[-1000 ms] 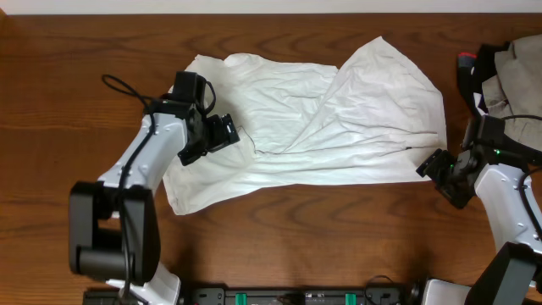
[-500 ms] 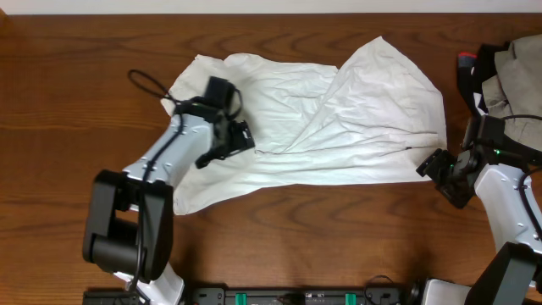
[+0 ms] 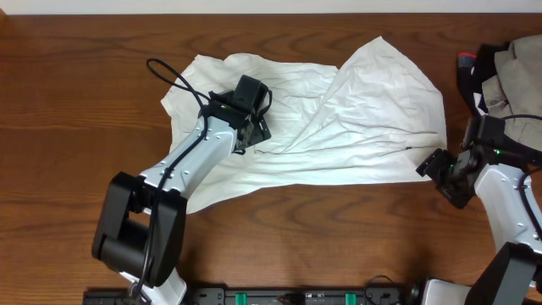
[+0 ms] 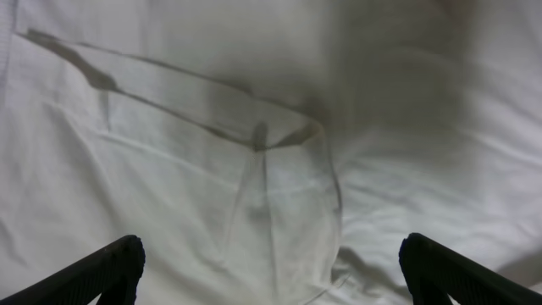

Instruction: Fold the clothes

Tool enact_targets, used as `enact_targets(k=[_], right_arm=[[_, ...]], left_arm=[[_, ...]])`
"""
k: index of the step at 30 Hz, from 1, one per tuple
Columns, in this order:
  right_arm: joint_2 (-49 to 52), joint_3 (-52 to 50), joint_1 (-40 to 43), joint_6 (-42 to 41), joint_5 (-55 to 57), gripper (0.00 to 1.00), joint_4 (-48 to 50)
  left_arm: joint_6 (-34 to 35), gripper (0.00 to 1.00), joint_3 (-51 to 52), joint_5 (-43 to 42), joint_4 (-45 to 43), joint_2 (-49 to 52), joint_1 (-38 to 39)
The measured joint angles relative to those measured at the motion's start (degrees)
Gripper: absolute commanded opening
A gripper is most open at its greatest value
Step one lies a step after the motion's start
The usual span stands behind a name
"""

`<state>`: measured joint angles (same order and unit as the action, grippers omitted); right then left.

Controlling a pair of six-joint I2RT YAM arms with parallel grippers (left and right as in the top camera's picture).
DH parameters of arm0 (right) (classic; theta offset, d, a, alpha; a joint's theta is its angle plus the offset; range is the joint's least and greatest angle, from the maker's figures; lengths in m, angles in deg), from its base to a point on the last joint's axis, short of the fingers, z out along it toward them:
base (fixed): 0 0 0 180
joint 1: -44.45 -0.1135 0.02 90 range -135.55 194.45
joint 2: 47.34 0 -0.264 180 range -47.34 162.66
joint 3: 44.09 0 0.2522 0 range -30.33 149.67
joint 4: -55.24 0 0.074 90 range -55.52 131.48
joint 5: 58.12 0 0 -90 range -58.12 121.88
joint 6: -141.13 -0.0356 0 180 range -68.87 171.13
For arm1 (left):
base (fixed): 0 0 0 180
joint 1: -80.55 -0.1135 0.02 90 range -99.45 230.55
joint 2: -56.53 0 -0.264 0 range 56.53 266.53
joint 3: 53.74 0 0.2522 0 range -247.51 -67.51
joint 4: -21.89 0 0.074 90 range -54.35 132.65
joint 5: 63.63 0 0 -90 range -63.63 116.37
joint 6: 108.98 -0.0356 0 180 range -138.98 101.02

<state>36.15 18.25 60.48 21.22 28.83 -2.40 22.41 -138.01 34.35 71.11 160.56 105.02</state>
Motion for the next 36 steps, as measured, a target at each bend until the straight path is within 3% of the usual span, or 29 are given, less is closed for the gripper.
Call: enact_targets(k=[17, 25, 36], right_arm=[[0.00, -0.02, 0.00, 0.00, 0.00, 0.76, -0.68], [0.00, -0.37, 0.00, 0.00, 0.00, 0.76, -0.61], [0.00, -1.92, 0.00, 0.00, 0.00, 0.76, 0.11]], left_arm=[[2.32, 1.00, -0.15, 0.17, -3.41, 6.36, -0.02], [2.58, 0.85, -0.15, 1.92, -3.43, 6.49, -0.07], [2.58, 0.85, -0.15, 2.95, -3.65, 6.95, -0.09]])
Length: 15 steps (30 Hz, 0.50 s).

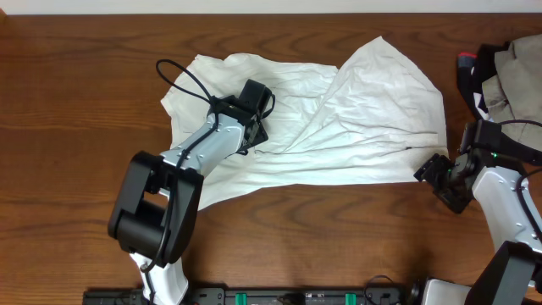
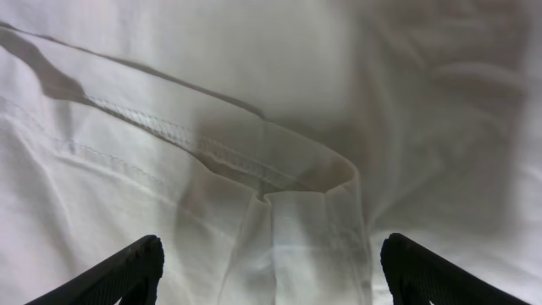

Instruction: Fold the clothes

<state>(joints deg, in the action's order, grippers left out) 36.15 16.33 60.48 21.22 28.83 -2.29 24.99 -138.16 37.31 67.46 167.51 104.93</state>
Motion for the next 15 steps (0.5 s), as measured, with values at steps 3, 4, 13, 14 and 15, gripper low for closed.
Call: enact_targets(k=[3, 4, 13, 14, 15], right_arm=[[0.00, 0.00, 0.00, 0.00, 0.00, 0.76, 0.04], [0.00, 0.00, 0.00, 0.00, 0.00, 0.76, 0.04], [0.00, 0.00, 0.00, 0.02, -0.02, 0.75, 0.15], [0.00, 0.00, 0.00, 0.02, 0.00, 0.75, 0.13], [0.00, 0.00, 0.00, 0.00, 0.00, 0.75, 0.15]], left_arm=[[0.09, 0.85, 0.00, 0.00, -0.04, 1.40, 0.00], [0.39, 0.84, 0.00, -0.13, -0.11, 2.08, 0.00], [0.87, 0.84, -0.59, 0.22, -0.28, 2.51, 0.00], [0.87, 0.85, -0.59, 0.22, -0.26, 2.51, 0.00], [0.87, 0.83, -0.59, 0.22, -0.20, 2.51, 0.00]])
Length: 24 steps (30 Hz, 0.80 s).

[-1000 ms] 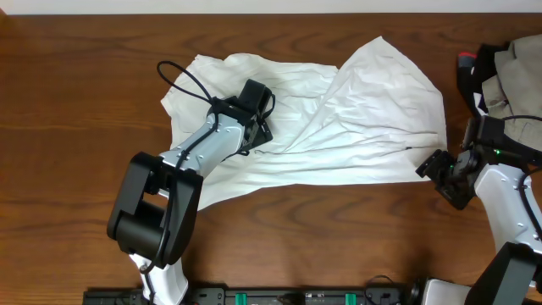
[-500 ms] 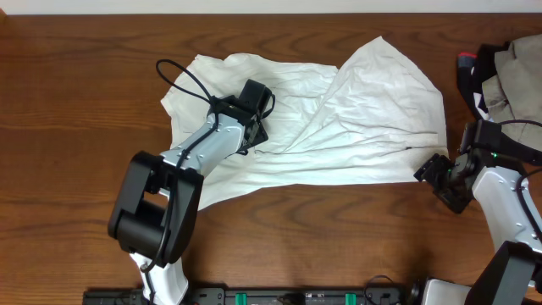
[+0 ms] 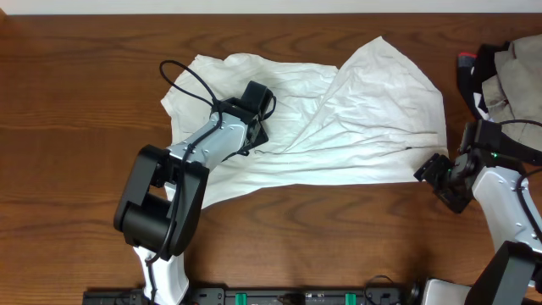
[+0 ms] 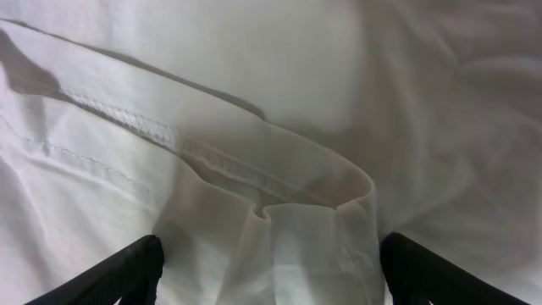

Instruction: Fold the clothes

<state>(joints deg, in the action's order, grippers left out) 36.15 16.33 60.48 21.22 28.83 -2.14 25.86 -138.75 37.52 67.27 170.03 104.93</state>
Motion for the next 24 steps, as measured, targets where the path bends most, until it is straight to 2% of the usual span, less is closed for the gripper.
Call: enact_targets(k=[5, 7, 9, 19, 24], right_arm=[[0.00, 0.00, 0.00, -0.04, 0.15, 0.75, 0.00], [0.00, 0.00, 0.00, -0.07, 0.28, 0.76, 0.00], [0.00, 0.00, 0.00, -0.07, 0.31, 0.76, 0.02], [0.00, 0.00, 0.00, -0.07, 0.59, 0.77, 0.02], [0.00, 0.00, 0.00, -0.09, 0.74, 0.77, 0.00]], left_arm=[[0.37, 0.64, -0.09, -0.04, 0.42, 0.00, 0.00], [0.37, 0.54, -0.11, -0.04, 0.50, 0.00, 0.00], [0.33, 0.49, -0.11, -0.02, 0.66, 0.00, 0.00], [0.28, 0.48, -0.11, 0.00, 0.92, 0.00, 0.00], [0.31, 0.38, -0.13, -0.02, 1.38, -0.02, 0.00]])
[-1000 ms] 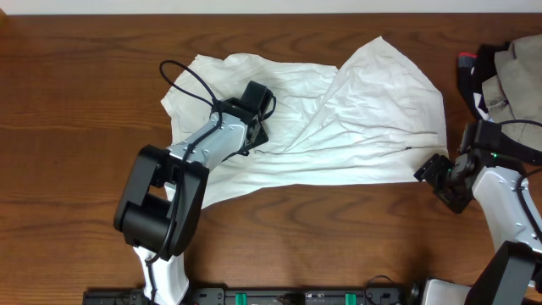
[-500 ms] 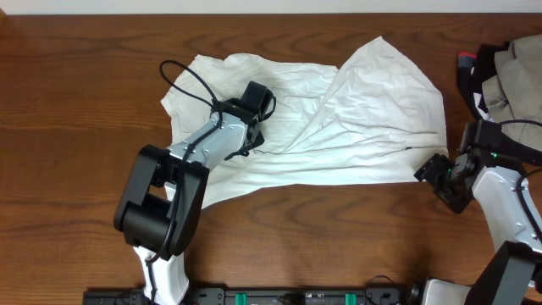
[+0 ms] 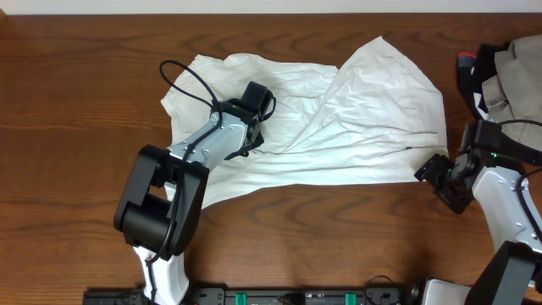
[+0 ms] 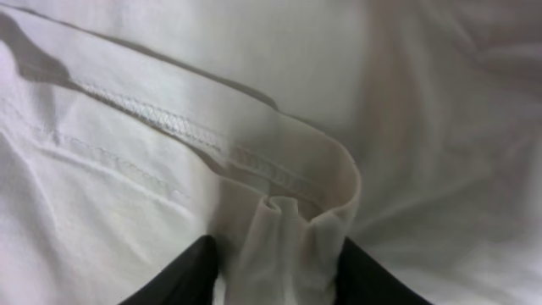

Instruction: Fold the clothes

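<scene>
A white garment (image 3: pixel 339 127) lies spread and wrinkled across the middle of the wooden table (image 3: pixel 76 127). My left gripper (image 3: pixel 248 140) is down on its left-centre part. In the left wrist view a stitched hem fold (image 4: pixel 288 182) bunches up between the two black fingers (image 4: pixel 182 275), and the left gripper (image 4: pixel 279 275) is shut on that fold. My right gripper (image 3: pixel 436 174) sits low at the garment's lower right corner, beside its edge. The overhead view does not show how its jaws stand.
A heap of beige and dark clothes (image 3: pixel 512 72) rests at the far right edge, with a small red item (image 3: pixel 467 59) beside it. Bare wood lies in front of the garment and to its left.
The left gripper's fingers stood wide apart around the hem fold; now they have come together and pinch it. The right arm and the garment's outline look unchanged.
The left gripper was open a little above the hem fold. Then it was lower and nearer, still open, with the fold filling more of its view. Now it is shut on the fold. The right gripper has stayed at the garment's lower right corner throughout.
</scene>
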Tool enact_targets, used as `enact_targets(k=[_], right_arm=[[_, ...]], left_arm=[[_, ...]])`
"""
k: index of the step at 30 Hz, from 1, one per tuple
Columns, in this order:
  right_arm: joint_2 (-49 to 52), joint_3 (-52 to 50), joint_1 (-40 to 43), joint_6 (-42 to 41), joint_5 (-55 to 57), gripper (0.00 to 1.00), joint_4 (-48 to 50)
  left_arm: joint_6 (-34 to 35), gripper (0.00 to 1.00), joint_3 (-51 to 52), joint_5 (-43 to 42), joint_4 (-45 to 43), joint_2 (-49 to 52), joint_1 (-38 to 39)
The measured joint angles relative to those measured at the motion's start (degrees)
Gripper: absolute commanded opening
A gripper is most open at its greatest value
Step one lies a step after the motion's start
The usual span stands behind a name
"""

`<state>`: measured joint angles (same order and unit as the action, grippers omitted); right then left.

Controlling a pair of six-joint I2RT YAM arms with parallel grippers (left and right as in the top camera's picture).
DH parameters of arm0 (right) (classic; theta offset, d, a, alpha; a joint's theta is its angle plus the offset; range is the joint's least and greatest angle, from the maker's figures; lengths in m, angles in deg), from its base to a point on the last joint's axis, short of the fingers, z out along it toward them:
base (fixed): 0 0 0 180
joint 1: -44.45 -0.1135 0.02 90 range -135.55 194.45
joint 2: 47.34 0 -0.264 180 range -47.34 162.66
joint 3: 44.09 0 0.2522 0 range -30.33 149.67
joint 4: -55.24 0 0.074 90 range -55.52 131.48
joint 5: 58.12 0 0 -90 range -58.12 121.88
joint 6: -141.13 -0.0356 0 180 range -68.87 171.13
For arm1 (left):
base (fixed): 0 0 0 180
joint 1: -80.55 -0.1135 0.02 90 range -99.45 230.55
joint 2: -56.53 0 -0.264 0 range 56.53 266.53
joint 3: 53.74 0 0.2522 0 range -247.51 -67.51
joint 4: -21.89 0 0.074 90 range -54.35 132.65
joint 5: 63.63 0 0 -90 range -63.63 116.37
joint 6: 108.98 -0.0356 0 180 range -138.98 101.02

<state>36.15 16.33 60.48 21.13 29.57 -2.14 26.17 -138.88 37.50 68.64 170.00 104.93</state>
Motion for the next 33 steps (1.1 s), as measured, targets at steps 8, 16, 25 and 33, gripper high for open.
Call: enact_targets(k=[8, 16, 25, 33], right_arm=[[0.00, -0.02, 0.00, 0.02, 0.24, 0.77, 0.00], [0.00, -0.11, 0.00, -0.46, 0.44, 0.82, -1.84], [0.00, -0.33, 0.00, -5.49, 4.07, 0.88, -3.23], [0.00, -0.37, 0.00, -8.66, 5.70, 0.89, 4.63]], left_arm=[[-0.20, 0.22, 0.00, 0.00, 0.20, 0.00, 0.00], [-0.22, 0.08, -0.02, 0.02, 0.74, -0.02, 0.00], [-0.59, 0.07, -0.02, 0.02, 1.18, -0.11, 0.00], [-1.46, 0.06, -0.02, 0.04, 1.29, -0.11, 0.00]])
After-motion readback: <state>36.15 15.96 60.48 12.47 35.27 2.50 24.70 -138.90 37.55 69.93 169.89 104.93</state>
